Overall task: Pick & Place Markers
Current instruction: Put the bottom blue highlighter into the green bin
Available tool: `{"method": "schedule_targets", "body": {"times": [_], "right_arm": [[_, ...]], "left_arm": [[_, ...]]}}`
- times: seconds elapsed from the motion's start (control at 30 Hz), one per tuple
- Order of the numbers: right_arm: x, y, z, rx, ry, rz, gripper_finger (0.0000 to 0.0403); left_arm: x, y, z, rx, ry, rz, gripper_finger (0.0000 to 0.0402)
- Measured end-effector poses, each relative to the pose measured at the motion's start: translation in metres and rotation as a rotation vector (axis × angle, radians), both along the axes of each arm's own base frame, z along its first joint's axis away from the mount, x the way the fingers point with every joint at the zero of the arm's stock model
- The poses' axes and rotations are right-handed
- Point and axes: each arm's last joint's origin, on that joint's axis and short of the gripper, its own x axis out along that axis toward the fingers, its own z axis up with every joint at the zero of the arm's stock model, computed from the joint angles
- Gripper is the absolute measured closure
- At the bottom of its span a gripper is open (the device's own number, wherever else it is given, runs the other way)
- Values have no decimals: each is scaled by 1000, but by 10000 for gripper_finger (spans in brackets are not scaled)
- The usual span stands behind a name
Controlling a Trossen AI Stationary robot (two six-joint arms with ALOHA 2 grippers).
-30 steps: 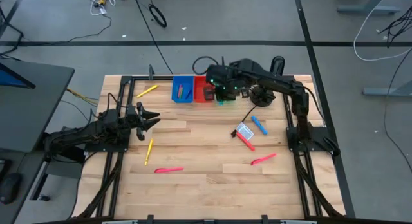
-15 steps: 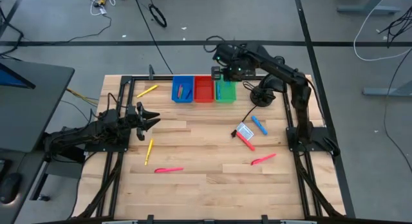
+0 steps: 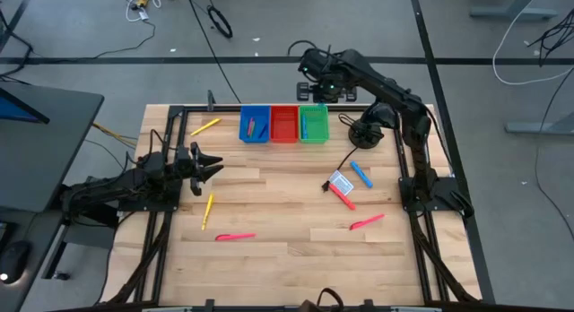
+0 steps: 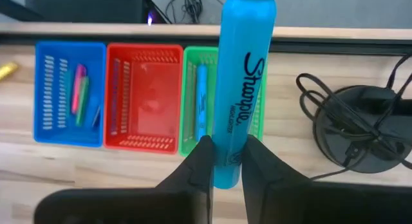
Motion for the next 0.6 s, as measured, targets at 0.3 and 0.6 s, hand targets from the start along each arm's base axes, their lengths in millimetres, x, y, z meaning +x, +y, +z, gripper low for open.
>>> {"method": "schedule_targets", "body": {"times": [0.3, 0.6], "right_arm": [[14, -7, -26, 1, 90, 5, 365], [30, -14, -59, 36, 179, 6, 365]], "left_arm": [[0, 0, 0, 0, 0, 1, 259], [0, 0, 0, 0, 0, 1, 259]]}}
